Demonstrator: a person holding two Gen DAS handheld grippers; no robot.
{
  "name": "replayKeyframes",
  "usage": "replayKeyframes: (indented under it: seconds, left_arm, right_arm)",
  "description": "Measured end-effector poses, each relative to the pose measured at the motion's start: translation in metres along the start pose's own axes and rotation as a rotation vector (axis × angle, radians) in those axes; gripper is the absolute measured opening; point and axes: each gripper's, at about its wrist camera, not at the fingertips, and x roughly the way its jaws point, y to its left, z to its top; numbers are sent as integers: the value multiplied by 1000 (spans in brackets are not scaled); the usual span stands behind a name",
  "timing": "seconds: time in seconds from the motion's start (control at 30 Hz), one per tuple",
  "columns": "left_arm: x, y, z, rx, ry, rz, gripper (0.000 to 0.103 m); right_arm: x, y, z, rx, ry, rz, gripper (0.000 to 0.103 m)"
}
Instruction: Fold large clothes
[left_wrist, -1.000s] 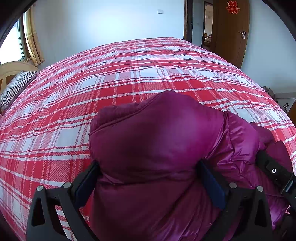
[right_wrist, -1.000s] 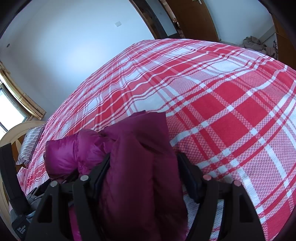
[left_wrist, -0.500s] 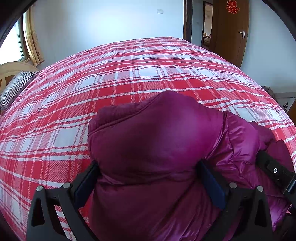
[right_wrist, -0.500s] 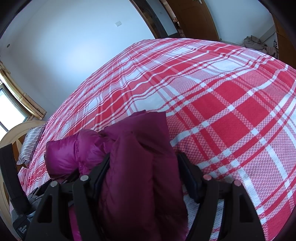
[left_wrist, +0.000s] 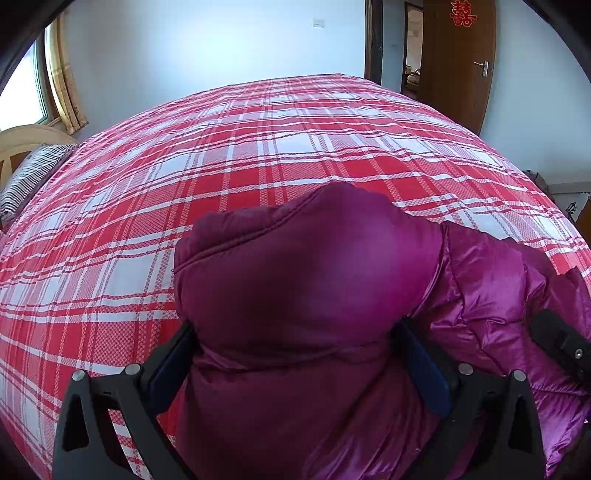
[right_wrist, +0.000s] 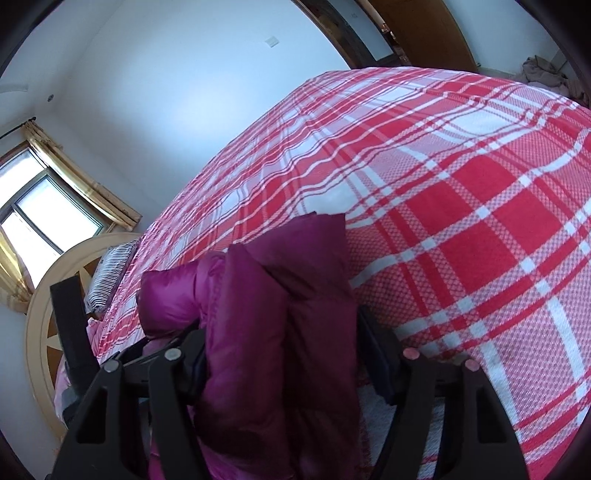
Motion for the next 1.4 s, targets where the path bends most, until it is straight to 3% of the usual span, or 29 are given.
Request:
replayKeyframes:
  seconds: [0.17,0.3,0.37,0.5,0.63,0.67,0.7,0.73,0.9,1.1,1.3,1.4]
  left_arm:
    - [-18,26,-4,-73,26,-118,102]
    - [-61,56,-26,-92,-40,-225,102]
    - [-71,69,-43,-96,-30,-289,102]
    - [-63,82,-72,-157,23,-428,102]
    - [-55,80,-76,-185,-13,-508,102]
    - [-55,79,-76,-185,-12,-525,94]
    - [-55,76,-75,-185,-7,-574,70]
    - [-57,74,-73,-180,-1,-592,68]
    - [-86,66,-66,-65,-51,-527,36]
    - [-142,102,-72,-26,-129,-460,31]
    - [-181,159,-86,-30,-195,-255,31]
    - [-189,185,-94,-53,-210,-205,31]
  right_arm:
    - [0,-11,-2,48,-10,62,59]
    - [-1,-18,-1,73,-11,110,52]
    - [-2,-20,-1,85,-13,130,51]
    - [-1,-21,0,86,-5,138,49]
    - [-2,-21,0,80,10,132,45]
    - [-1,-21,1,75,19,134,40]
    - [-1,-20,0,70,29,139,33]
    - [1,-19,1,66,39,148,30]
    - [-7,-9,-3,23,28,142,20]
    - [-29,30,-21,-34,12,163,18]
    - [-13,107,-31,-144,43,248,18]
    - [9,146,-36,-182,76,290,18]
